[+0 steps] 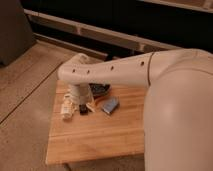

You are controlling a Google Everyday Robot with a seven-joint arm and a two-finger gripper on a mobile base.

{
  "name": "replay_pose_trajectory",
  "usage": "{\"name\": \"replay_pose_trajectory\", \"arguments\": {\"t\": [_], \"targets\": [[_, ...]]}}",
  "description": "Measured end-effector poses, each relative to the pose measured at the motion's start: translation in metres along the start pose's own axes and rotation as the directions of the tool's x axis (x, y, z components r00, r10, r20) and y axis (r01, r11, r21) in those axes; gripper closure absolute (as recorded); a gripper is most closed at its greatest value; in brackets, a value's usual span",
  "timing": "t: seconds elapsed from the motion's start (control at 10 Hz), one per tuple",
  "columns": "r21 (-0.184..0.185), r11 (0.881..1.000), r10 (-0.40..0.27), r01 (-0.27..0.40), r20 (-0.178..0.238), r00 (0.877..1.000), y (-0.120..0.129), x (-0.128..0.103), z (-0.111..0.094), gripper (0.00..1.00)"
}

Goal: Place the white sponge in the ceramic cup

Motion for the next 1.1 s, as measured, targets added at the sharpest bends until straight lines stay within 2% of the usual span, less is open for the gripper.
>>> {"name": "replay_pose_trajectory", "arguments": {"t": [0.5, 0.6, 0.7, 0.8, 0.9, 1.0, 1.1], "targets": [[0.003, 1.000, -0.004, 0.004, 0.009, 1.000, -0.001, -0.001, -0.001, 0.35], [0.003, 1.000, 0.001, -0.001, 0.066, 0.998, -0.003, -0.009, -0.008, 0.35], [0.002, 1.000, 0.002, -0.002, 0.101, 0.995, -0.004, -0.014, -0.013, 0.35], [0.002, 1.000, -0.013, 0.013, 0.211, 0.977, -0.006, -0.028, -0.030, 0.35], [0.014, 0.999, -0.048, 0.045, 0.324, 0.945, -0.006, -0.037, -0.054, 0.35], [0.026, 0.997, -0.080, 0.076, 0.396, 0.915, -0.006, -0.040, -0.070, 0.35], [0.036, 0.993, -0.117, 0.115, 0.486, 0.866, -0.005, -0.041, -0.093, 0.35]]}}
